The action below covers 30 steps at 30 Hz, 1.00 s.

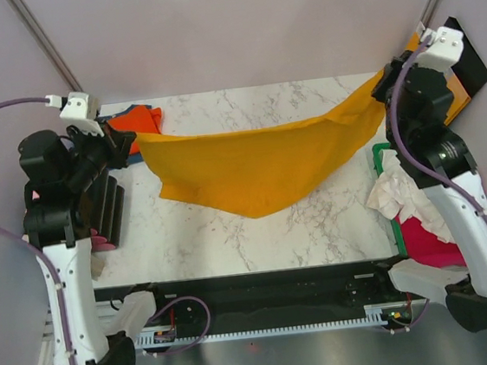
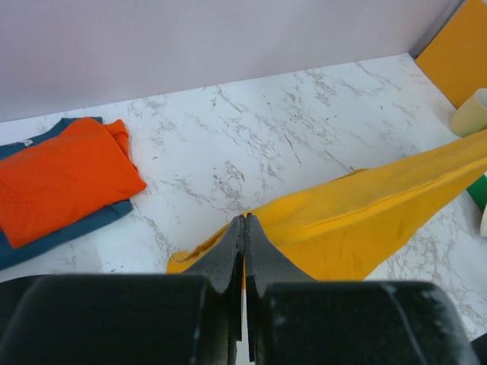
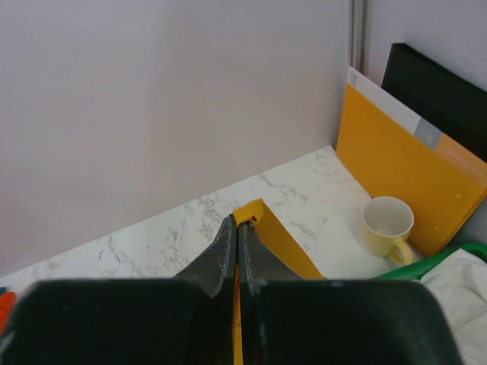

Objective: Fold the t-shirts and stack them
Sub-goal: Flatten out the tshirt

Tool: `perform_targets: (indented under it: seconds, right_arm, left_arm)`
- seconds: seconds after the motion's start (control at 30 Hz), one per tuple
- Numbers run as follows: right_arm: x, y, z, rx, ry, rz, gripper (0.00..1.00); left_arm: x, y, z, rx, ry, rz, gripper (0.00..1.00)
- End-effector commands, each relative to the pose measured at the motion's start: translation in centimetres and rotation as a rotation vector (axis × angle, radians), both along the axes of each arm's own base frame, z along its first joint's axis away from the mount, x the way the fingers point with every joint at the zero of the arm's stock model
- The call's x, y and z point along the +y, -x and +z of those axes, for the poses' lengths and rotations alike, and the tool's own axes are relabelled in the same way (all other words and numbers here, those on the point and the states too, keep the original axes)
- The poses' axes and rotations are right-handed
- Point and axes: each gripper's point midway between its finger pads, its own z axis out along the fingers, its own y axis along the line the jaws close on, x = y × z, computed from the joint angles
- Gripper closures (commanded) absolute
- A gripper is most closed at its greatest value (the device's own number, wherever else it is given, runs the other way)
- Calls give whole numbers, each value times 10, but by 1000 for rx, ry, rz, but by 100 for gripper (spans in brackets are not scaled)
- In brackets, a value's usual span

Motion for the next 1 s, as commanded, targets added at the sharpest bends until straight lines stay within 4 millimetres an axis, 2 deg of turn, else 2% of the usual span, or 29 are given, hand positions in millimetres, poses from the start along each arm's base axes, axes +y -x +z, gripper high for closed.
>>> perform_targets:
  seconds: [0.0,0.03,0.07,0.13,0.2,0.23,0.33,0.4,0.43,0.53,0.63,0.7,0.73,0.8,0.83,0.87,0.97]
  right_arm:
    - [-20,44,15,-5,46,-46,100]
    - [-22,52,22,-20,41,-41,100]
    - [-24,59,25,-19,42,-40,100]
    - [-30,79,43,-64,29,-35,100]
    - [-35,95,54,-88,23,-34,100]
    - [-38,105,67,-120,11,-34,100]
    - [-43,122,89,-169,-6,-25,100]
    - [-43,126,99,-188,-16,-18,100]
    - [-44,131,109,-215,-29,-15,100]
    - [-42,130,121,-238,-37,-10,100]
    - [-42,122,126,-237,-33,-32,100]
    - [-40,111,127,-227,-24,-49,100]
    - [-40,114,139,-259,-35,-46,100]
    - [-34,104,149,-267,-25,-35,100]
    - [-36,109,163,-304,-37,-33,100]
    - [-30,101,164,-296,-31,-27,100]
    - [-26,105,177,-331,-37,1,100]
  left_arm:
    - [-10,59,34,-88,-24,-44,98]
    - [-13,76,43,-122,-24,-51,98]
    - [-14,84,47,-131,-23,-54,98]
    - [-17,108,61,-165,-23,-56,98]
    - [-18,127,75,-197,-25,-53,98]
    - [-17,134,81,-213,-25,-43,98]
    - [-15,156,106,-285,-28,-15,98]
    - [-13,168,123,-338,-35,5,98]
    - [-12,170,126,-344,-38,6,98]
    - [-12,170,131,-356,-41,8,98]
    - [-13,157,126,-323,-28,-2,98]
    - [-17,153,131,-329,-23,-27,98]
    - [-17,146,133,-323,-22,-35,98]
    - [-17,146,148,-359,-32,-33,98]
    - [-16,141,152,-364,-41,-31,98]
    - [-15,141,156,-373,-47,-29,98]
    - [-17,153,171,-424,-52,-36,98]
